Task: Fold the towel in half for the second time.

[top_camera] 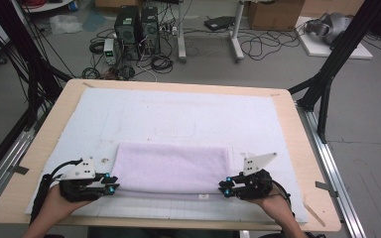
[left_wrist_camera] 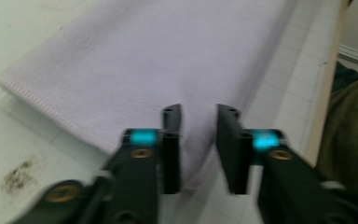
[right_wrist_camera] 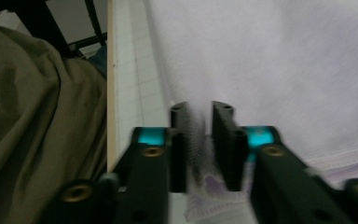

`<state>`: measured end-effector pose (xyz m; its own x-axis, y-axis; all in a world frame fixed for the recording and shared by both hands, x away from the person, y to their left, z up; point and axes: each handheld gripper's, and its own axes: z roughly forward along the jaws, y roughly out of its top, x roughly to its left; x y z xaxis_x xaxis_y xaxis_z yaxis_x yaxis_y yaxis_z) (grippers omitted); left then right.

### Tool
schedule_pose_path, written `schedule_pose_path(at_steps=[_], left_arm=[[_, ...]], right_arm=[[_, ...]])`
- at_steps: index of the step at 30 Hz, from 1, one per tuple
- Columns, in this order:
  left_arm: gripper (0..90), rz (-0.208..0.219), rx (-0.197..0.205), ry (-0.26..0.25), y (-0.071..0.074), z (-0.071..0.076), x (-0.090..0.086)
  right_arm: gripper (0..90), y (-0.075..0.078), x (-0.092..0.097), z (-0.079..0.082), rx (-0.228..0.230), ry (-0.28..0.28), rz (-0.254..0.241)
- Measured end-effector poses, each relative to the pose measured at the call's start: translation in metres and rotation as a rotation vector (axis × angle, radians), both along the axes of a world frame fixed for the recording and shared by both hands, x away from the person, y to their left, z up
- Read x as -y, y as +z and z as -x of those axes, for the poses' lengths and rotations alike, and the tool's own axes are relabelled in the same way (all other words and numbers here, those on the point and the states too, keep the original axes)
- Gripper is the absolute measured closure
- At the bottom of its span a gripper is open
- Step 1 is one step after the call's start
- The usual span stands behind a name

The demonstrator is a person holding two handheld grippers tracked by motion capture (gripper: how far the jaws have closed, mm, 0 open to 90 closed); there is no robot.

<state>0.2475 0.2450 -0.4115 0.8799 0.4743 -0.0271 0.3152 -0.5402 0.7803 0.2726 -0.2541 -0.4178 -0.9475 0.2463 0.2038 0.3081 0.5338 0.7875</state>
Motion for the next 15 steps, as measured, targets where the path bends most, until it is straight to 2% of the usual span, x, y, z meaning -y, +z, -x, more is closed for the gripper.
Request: schedule_pose_path(at_steps=[3, 5, 7, 9, 10, 13, 15], left_arm=[[63.3, 0.019, 0.005, 0.010, 0.001, -0.007, 0.001], [62.0, 0.026, 0.014, 0.020, 0.002, -0.015, 0.003], [60.6, 0.035, 0.014, 0.040, 0.001, -0.026, 0.005], [59.4, 0.052, 0.010, 0.054, 0.000, -0.036, 0.006], [59.0, 0.045, 0.022, 0.060, -0.001, -0.041, 0.008], [58.3, 0.057, 0.030, 0.087, -0.002, -0.055, 0.011], [58.3, 0.060, 0.045, 0.109, -0.002, -0.065, 0.012]], right_arm=[[65.7, -0.002, 0.002, -0.008, -0.016, -0.032, -0.024], [61.5, 0.001, 0.001, -0.015, 0.019, -0.058, -0.022], [59.4, 0.005, 0.000, -0.022, 0.032, -0.087, -0.023], [57.0, 0.007, -0.002, -0.030, 0.067, -0.134, -0.007], [56.9, 0.007, -0.002, -0.035, 0.080, -0.152, 0.007], [55.8, 0.007, -0.004, -0.049, 0.104, -0.207, 0.028], [54.7, 0.007, -0.006, -0.059, 0.113, -0.237, 0.025]])
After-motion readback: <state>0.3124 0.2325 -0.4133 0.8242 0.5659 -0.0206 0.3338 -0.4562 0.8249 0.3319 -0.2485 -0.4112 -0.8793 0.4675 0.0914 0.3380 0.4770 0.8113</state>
